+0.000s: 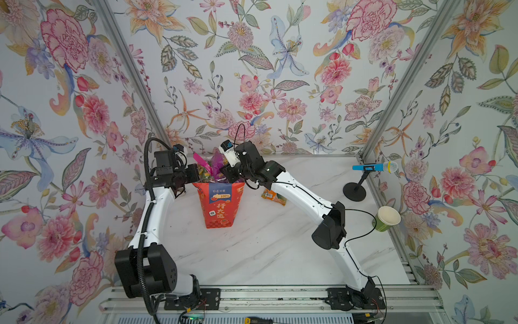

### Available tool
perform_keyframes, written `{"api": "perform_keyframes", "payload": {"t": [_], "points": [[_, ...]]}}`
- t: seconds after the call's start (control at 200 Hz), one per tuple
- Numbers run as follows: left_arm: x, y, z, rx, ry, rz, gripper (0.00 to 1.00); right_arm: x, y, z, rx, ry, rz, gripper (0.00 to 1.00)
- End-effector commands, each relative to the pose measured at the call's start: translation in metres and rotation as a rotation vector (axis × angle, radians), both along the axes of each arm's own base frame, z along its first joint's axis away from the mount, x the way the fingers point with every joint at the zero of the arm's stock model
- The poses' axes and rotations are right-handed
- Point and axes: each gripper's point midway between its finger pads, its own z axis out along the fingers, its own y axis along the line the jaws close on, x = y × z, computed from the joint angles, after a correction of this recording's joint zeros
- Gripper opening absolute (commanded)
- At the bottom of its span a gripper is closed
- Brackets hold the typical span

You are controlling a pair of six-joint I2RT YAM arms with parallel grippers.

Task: Place the snacks into the paper bag
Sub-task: Press the snack against the paper bag, then pick up the snack from the top-center of the table.

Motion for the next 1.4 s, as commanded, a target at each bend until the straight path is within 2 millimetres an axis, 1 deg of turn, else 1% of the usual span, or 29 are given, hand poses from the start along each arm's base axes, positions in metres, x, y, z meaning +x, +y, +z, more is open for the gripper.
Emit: {"api": "perform_keyframes", "payload": {"t": [0.0,0.08,0.125,0.145,0.205,0.265,0.365,0.425,0.49,0.525,0.555,0.565,0.626,0.651,0.686,0.776,0.791,0.806,0.831,0.836,0.986,1.096,1.191,1.281,1.391], "points": [[0.003,-0.009,0.027,-0.018,-0.100,-0.044,0.00,-0.017,-0.007,0.023,-0.017,-0.015,0.027,0.39],[0.002,-0.009,0.027,-0.018,-0.102,-0.042,0.00,-0.020,-0.017,0.070,0.036,-0.107,0.020,0.47],[0.002,-0.009,0.027,-0.018,-0.103,-0.042,0.00,-0.022,-0.023,0.093,0.064,-0.154,0.011,0.50],[0.001,-0.009,0.027,-0.019,-0.103,-0.043,0.00,-0.023,-0.026,0.103,0.075,-0.175,0.007,0.54],[0.001,-0.009,0.028,-0.017,-0.106,-0.042,0.00,-0.026,-0.035,0.128,0.104,-0.222,-0.006,0.62],[0.001,-0.009,0.028,-0.017,-0.104,-0.041,0.00,-0.030,-0.043,0.149,0.130,-0.257,-0.013,0.69],[0.001,-0.009,0.028,-0.017,-0.103,-0.042,0.00,-0.033,-0.059,0.172,0.152,-0.290,-0.035,0.75],[0.001,-0.008,0.028,-0.016,-0.102,-0.041,0.00,-0.030,-0.071,0.177,0.154,-0.288,-0.054,0.77],[0.001,-0.008,0.029,-0.013,-0.102,-0.039,0.00,-0.020,-0.090,0.178,0.135,-0.293,-0.107,0.78],[0.000,-0.008,0.029,-0.011,-0.101,-0.038,0.00,-0.013,-0.100,0.169,0.107,-0.285,-0.138,0.78],[0.000,-0.007,0.029,-0.008,-0.103,-0.036,0.00,-0.008,-0.111,0.167,0.094,-0.281,-0.165,0.78],[0.000,-0.007,0.030,-0.006,-0.104,-0.036,0.00,-0.006,-0.114,0.162,0.084,-0.273,-0.171,0.78],[-0.001,-0.007,0.028,-0.005,-0.102,-0.033,0.00,0.008,-0.139,0.150,0.053,-0.249,-0.236,0.78],[-0.001,-0.007,0.028,-0.004,-0.102,-0.034,0.00,0.014,-0.149,0.139,0.032,-0.229,-0.262,0.78],[-0.002,-0.007,0.028,-0.004,-0.102,-0.035,0.00,0.022,-0.165,0.128,0.016,-0.206,-0.306,0.78],[-0.001,-0.007,0.026,-0.004,-0.100,-0.037,0.00,0.040,-0.205,0.092,-0.001,-0.115,-0.396,0.78],[-0.001,-0.007,0.026,-0.004,-0.099,-0.036,0.00,0.040,-0.207,0.085,0.001,-0.100,-0.401,0.78],[-0.001,-0.008,0.026,-0.005,-0.099,-0.039,0.00,0.049,-0.221,0.078,0.001,-0.084,-0.434,0.78],[-0.001,-0.007,0.026,-0.005,-0.099,-0.037,0.00,0.053,-0.232,0.067,0.007,-0.061,-0.458,0.78],[-0.001,-0.007,0.027,-0.005,-0.101,-0.037,0.00,0.054,-0.234,0.067,0.012,-0.060,-0.463,0.79],[0.000,-0.007,0.026,-0.011,-0.100,-0.038,0.00,0.079,-0.280,-0.015,0.048,0.155,-0.576,0.80],[-0.001,-0.007,0.025,-0.008,-0.098,-0.038,0.00,0.092,-0.305,-0.066,0.067,0.266,-0.655,0.82],[-0.001,-0.007,0.025,-0.006,-0.099,-0.037,0.00,0.101,-0.325,-0.101,0.086,0.345,-0.730,0.84],[0.000,-0.007,0.025,-0.007,-0.098,-0.036,0.00,0.107,-0.335,-0.127,0.139,0.430,-0.763,0.83],[0.000,-0.007,0.024,-0.007,-0.095,-0.036,0.00,0.111,-0.338,-0.150,0.168,0.478,-0.792,0.82]]}}
